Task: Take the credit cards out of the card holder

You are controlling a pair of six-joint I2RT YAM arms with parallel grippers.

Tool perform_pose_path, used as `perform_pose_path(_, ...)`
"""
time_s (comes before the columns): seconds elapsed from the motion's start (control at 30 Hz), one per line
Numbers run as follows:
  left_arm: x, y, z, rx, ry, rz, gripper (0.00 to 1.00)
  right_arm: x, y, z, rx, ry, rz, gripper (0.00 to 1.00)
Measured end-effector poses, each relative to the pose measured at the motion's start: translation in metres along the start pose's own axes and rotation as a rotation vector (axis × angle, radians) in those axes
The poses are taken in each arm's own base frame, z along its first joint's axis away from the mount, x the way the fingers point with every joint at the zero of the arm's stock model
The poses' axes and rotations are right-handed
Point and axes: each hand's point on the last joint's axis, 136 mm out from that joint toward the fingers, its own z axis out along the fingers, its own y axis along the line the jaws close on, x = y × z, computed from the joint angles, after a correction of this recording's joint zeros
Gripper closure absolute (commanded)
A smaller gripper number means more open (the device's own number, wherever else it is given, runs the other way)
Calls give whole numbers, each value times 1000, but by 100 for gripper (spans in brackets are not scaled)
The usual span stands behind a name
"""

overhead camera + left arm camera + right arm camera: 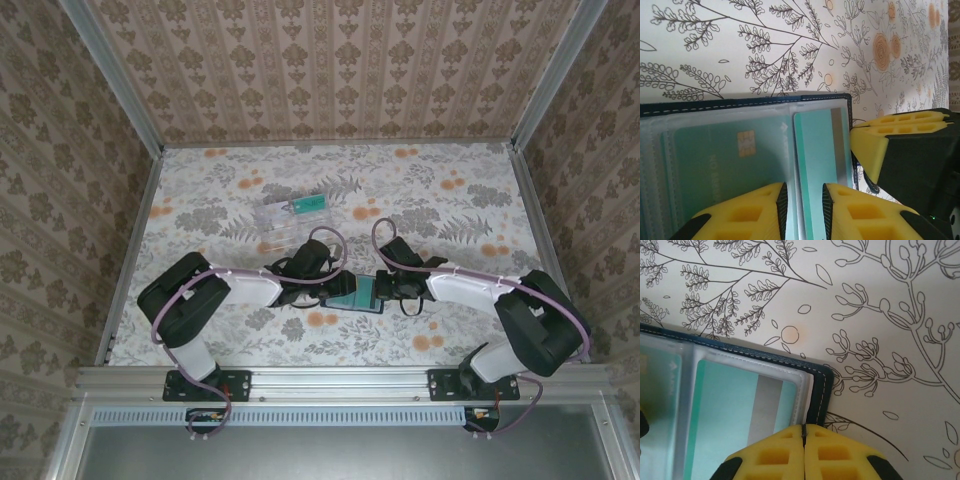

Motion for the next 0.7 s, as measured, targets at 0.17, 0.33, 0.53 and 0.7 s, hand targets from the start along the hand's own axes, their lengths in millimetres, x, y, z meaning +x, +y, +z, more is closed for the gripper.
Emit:
perform_pose_path(0.17, -1, 0, 2, -6, 6, -3, 72, -3, 2, 2, -3, -4, 0, 95)
perform_pose_path(0.33, 0, -4, 4, -17, 19, 2, 72, -5, 4, 2, -6, -7, 0, 95)
perform_pose_path(0.53, 6, -15, 0, -65, 30, 65, 71, -5, 4, 3, -9, -9, 0, 95)
perform_pose_path(0.7, 0, -27, -3, -77, 24, 100, 71, -5, 4, 3, -9, -9, 0, 95)
